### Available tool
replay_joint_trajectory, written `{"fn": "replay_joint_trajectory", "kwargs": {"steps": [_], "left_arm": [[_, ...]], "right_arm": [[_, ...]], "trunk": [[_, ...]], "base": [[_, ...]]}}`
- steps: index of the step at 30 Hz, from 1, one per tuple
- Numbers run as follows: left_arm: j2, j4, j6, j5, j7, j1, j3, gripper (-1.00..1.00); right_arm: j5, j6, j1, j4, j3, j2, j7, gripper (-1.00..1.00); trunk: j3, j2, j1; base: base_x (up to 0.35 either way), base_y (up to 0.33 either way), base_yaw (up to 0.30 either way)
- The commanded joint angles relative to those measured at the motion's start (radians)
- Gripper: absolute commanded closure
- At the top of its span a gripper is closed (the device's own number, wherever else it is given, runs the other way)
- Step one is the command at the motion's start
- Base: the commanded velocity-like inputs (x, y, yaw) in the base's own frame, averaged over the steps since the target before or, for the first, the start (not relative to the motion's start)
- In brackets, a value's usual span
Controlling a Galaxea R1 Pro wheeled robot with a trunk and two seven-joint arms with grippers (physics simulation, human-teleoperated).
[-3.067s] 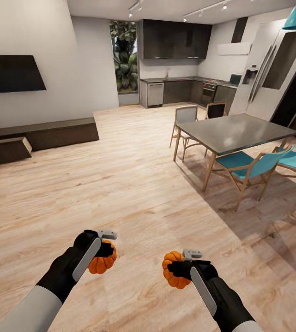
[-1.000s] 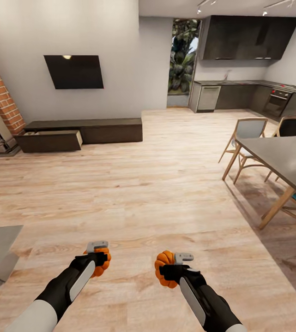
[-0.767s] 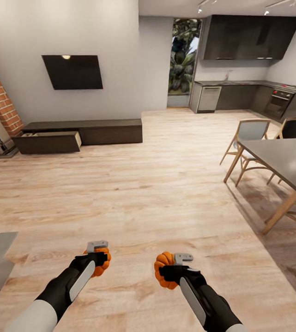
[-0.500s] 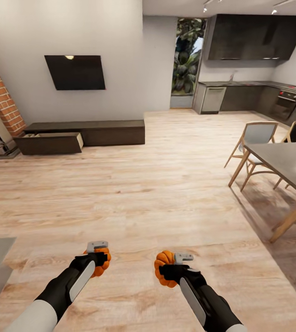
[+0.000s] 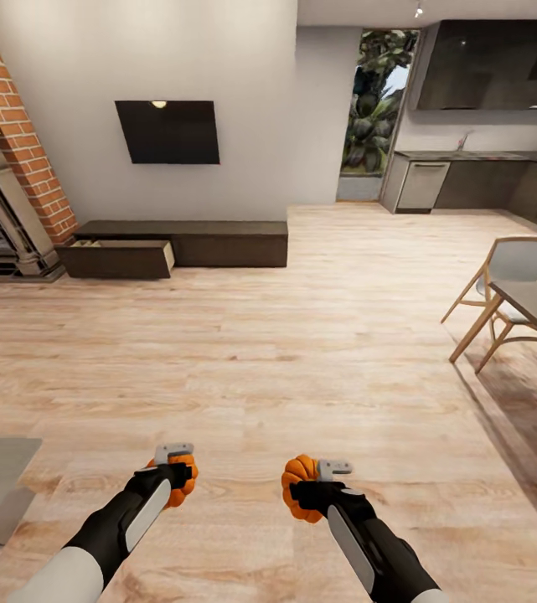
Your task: Place each of the two pumpkins and all three candles from the living room inside a cabinet in the living room (use any cabinet), then make sure every cabinet is closed, and position the cauldron so it is next to a table in the living room.
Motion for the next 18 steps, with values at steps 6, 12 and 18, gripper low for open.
{"fn": "replay_joint_trajectory", "kwargs": {"steps": [6, 12, 18], "left_arm": [[0.002, 0.003, 0.003, 0.006, -0.045, -0.001, -0.007, 1.00], [0.004, 0.023, 0.005, 0.004, -0.149, -0.001, -0.006, 1.00], [0.012, 0.038, 0.010, 0.003, -0.163, -0.001, 0.055, 1.00]], "right_arm": [[-0.012, 0.002, -0.001, -0.002, 0.003, -0.001, -0.008, 1.00], [-0.011, -0.003, -0.001, -0.002, 0.003, -0.002, -0.008, 1.00], [-0.011, -0.022, -0.001, 0.005, 0.003, -0.001, -0.008, 1.00]], "trunk": [[-0.002, -0.002, 0.001], [-0.002, -0.002, 0.001], [-0.002, -0.002, 0.001]], "base": [[0.335, 0.000, 0.007], [0.335, 0.000, 0.001], [0.298, 0.000, 0.000]]}}
